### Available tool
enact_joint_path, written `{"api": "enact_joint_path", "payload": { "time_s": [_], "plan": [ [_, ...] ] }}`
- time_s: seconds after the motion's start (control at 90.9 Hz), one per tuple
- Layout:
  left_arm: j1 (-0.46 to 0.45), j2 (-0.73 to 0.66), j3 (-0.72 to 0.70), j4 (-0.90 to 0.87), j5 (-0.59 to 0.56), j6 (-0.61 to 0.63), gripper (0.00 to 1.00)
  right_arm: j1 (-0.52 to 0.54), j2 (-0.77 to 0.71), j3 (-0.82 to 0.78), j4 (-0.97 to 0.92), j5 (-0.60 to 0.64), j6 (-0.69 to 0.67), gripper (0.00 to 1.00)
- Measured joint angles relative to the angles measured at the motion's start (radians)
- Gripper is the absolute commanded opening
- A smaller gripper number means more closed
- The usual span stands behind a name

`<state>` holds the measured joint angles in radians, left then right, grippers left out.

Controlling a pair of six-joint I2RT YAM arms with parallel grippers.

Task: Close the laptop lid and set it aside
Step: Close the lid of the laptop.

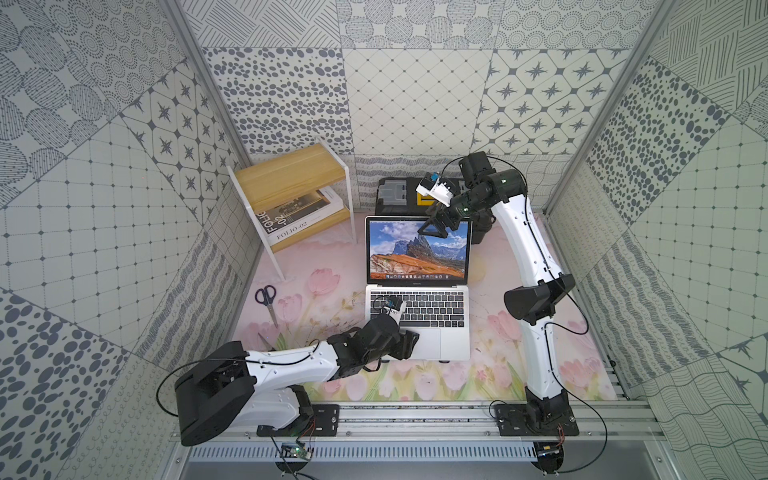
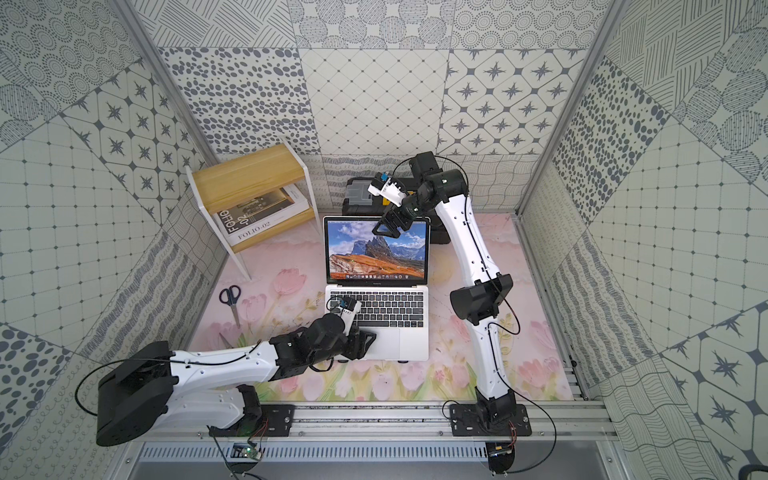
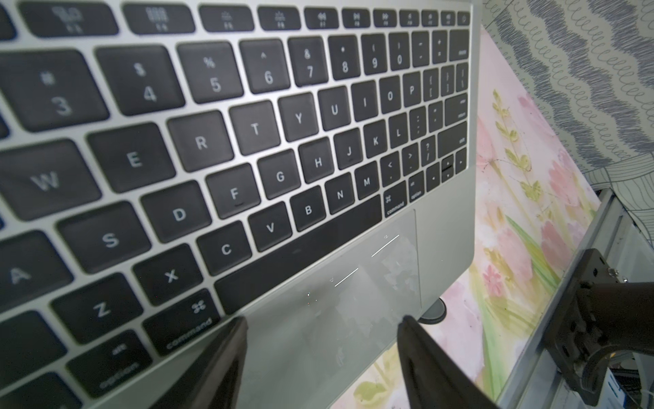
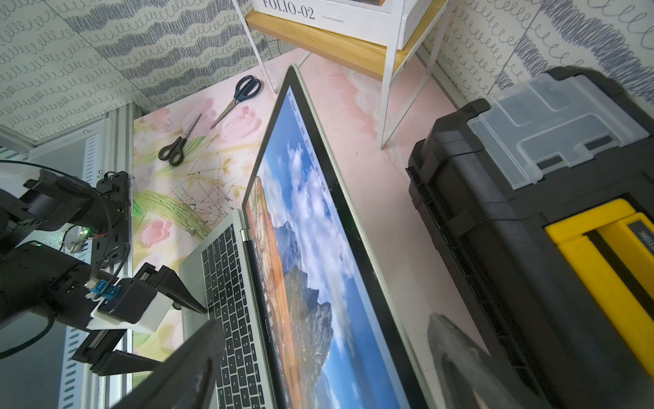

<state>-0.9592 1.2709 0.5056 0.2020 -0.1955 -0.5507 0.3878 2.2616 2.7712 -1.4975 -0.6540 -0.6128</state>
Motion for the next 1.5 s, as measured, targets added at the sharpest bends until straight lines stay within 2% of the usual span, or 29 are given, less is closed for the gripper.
{"api": "enact_joint_path", "payload": {
  "time_s": [0.418, 0.814, 1.178, 1.497],
  "plan": [
    [-0.001, 0.011, -0.006, 0.038, 0.001, -0.010, 0.71, 0.003, 0.000, -0.025, -0.002, -0.017, -0.050, 0.71],
    [-0.002, 0.040, -0.013, 0.103, 0.013, -0.032, 0.73, 0.040, -0.072, -0.102, 0.016, 0.009, -0.060, 0.62],
    [-0.002, 0.071, -0.013, 0.161, 0.039, -0.055, 0.74, 0.078, -0.151, -0.200, 0.045, 0.047, -0.061, 0.59],
    [-0.003, 0.084, -0.013, 0.187, 0.047, -0.073, 0.74, 0.142, -0.248, -0.308, 0.062, 0.100, -0.046, 0.62]
  ]
}}
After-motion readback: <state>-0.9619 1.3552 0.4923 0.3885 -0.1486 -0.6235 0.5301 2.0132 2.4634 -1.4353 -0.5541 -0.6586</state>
